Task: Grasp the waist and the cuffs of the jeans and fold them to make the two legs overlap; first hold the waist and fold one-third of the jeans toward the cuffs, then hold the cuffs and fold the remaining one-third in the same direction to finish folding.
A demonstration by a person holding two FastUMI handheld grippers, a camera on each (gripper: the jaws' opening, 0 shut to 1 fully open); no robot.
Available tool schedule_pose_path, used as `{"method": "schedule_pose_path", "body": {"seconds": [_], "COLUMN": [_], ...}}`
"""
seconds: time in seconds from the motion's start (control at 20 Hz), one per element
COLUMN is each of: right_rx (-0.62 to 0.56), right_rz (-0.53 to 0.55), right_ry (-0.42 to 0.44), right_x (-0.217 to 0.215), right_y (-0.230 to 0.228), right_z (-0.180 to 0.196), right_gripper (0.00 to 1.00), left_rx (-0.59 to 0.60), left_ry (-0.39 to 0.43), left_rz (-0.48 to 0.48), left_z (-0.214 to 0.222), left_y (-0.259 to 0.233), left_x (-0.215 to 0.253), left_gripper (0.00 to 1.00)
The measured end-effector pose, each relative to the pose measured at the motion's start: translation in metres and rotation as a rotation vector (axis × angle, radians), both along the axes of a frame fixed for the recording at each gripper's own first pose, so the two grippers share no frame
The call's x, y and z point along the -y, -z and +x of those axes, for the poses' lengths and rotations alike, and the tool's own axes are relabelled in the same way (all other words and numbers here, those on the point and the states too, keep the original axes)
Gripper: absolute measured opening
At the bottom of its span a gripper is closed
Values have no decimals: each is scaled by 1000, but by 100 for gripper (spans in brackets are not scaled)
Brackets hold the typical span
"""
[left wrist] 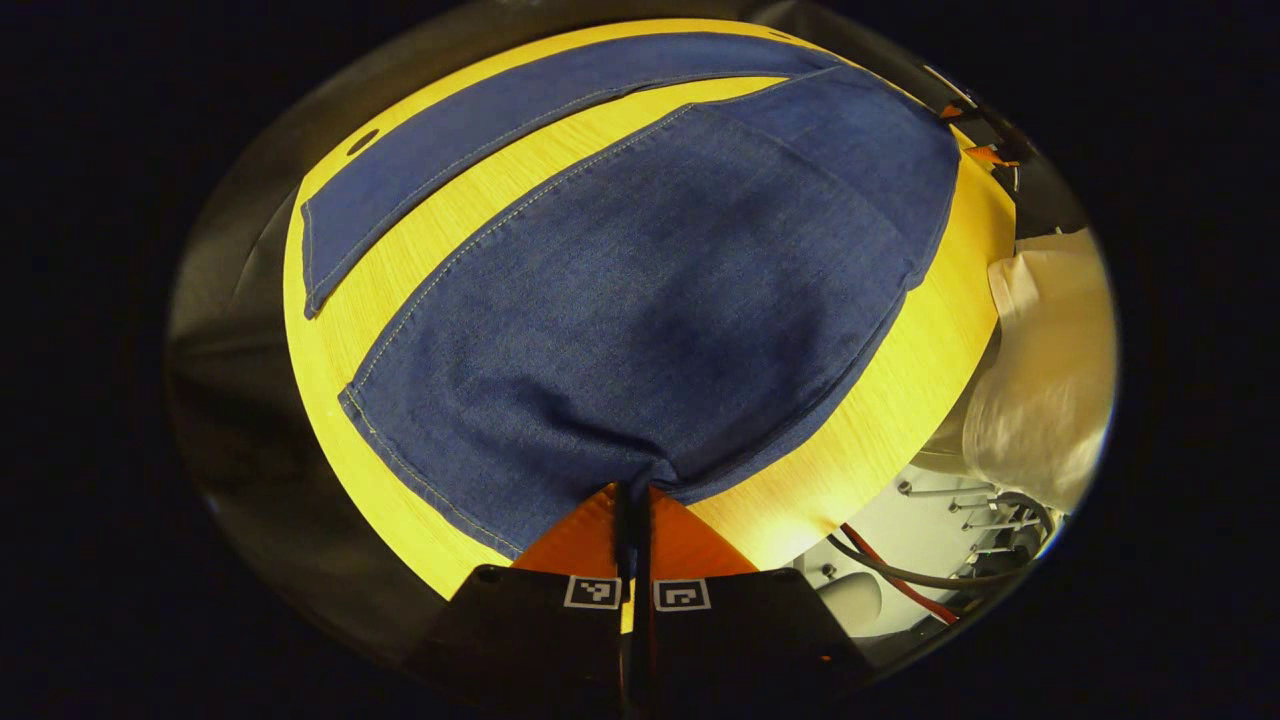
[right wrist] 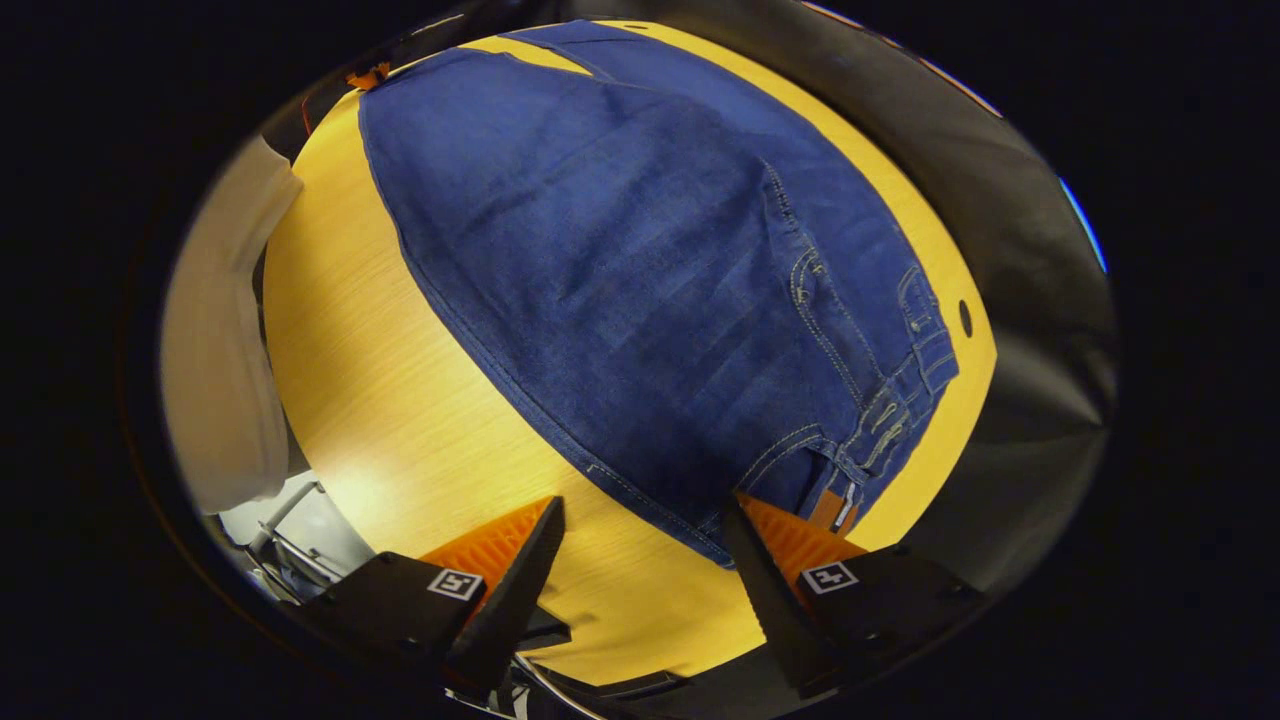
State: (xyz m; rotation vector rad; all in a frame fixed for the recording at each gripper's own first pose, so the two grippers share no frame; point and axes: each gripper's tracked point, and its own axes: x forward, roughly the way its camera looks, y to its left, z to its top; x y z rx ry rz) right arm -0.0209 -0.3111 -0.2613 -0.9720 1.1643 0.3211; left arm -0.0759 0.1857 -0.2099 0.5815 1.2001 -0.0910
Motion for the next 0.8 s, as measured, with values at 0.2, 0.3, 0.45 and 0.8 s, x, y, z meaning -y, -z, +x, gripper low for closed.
{"method": "schedule_pose_path", "body": {"seconds": [0.2, 0.3, 0.45, 0.8], "right_rx": [-100, -144, -159, -134], "right_rz": [60, 60, 36, 22], "right_ry": [20, 36, 50, 72], "right_x": [-2, -2, -1, 4], "right_y": [8, 12, 11, 7], "right_z": [-4, -4, -5, 11], "right_gripper": [97, 95, 84, 59], "left_rx": [-15, -15, -23, 1], "left_ry": [-6, -10, -38, -44], "left_rz": [2, 4, -7, 15], "left_z": [1, 2, 2, 3], "left_y": [1, 1, 1, 2], "left_x": [0, 0, -1, -1], "left_gripper": [0, 0, 0, 0]}}
